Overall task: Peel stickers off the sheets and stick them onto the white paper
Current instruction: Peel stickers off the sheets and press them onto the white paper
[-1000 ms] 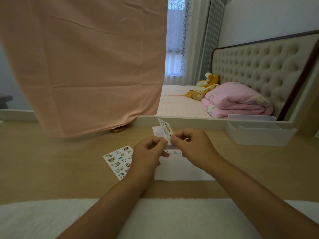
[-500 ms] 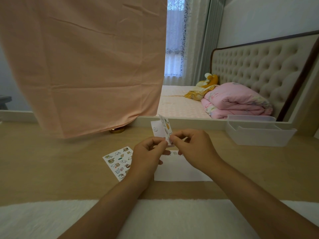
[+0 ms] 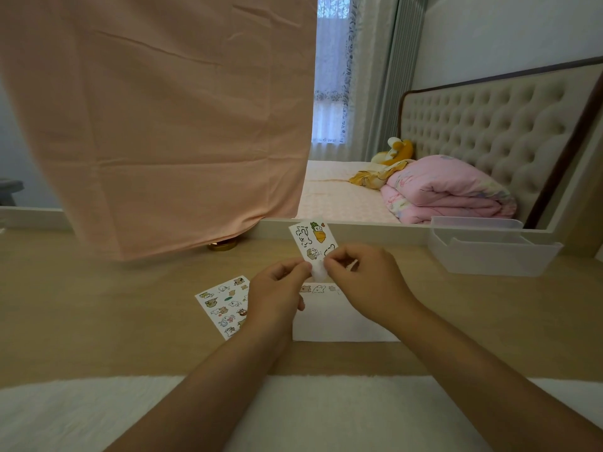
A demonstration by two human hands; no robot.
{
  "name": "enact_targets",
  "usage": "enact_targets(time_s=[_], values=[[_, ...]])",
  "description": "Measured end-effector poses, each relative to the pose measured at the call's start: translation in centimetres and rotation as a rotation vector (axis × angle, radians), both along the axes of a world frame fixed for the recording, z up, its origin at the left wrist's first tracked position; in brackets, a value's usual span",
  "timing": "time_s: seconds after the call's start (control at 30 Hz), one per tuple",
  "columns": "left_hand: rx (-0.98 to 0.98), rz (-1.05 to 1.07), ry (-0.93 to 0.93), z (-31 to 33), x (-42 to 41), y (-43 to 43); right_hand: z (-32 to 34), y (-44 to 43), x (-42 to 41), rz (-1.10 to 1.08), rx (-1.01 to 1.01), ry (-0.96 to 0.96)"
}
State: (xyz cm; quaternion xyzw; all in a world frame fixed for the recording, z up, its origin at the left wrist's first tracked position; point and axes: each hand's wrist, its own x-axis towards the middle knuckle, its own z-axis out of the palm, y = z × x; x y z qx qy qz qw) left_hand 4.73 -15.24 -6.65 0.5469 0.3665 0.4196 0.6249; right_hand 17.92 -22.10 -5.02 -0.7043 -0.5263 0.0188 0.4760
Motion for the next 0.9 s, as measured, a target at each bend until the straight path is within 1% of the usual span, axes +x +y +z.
enact_targets(time_s=[0.03,0.1,0.2,0.3,0.37,0.43,0.57,0.7,0.8,0.9], values=[[0.002,0.004,-0.004,-0.1,0.1,0.0,0.2,0.0,0.0,0.021,-0.019,0.133],[0.010,0.017,-0.003,-0.1,0.2,0.0,0.5,-0.1,0.0,0.052,-0.053,0.317],[0.035,0.035,0.001,-0.1,0.4,-0.2,0.8,-0.3,-0.1,0.077,-0.107,0.448],[0.072,0.042,0.005,-0.1,0.4,-0.3,0.7,-0.2,0.0,0.103,-0.146,0.504],[0.137,0.051,0.030,-0.4,0.4,0.0,0.8,-0.3,0.3,0.114,-0.158,0.457],[0.223,0.067,0.072,-0.6,0.4,0.3,0.9,-0.3,0.5,0.125,-0.158,0.364],[0.357,0.088,0.124,-0.8,-0.1,0.7,1.2,-0.6,0.9,0.168,-0.168,0.102],[0.616,0.097,0.304,-0.8,-0.6,1.1,1.1,-0.8,1.4,0.200,-0.212,-0.081],[0.802,0.094,0.448,-0.7,-1.1,1.4,1.2,-0.9,1.5,0.206,-0.229,-0.170],[1.003,0.159,0.498,-0.6,-1.6,1.4,1.2,-0.9,1.3,0.212,-0.233,-0.237]])
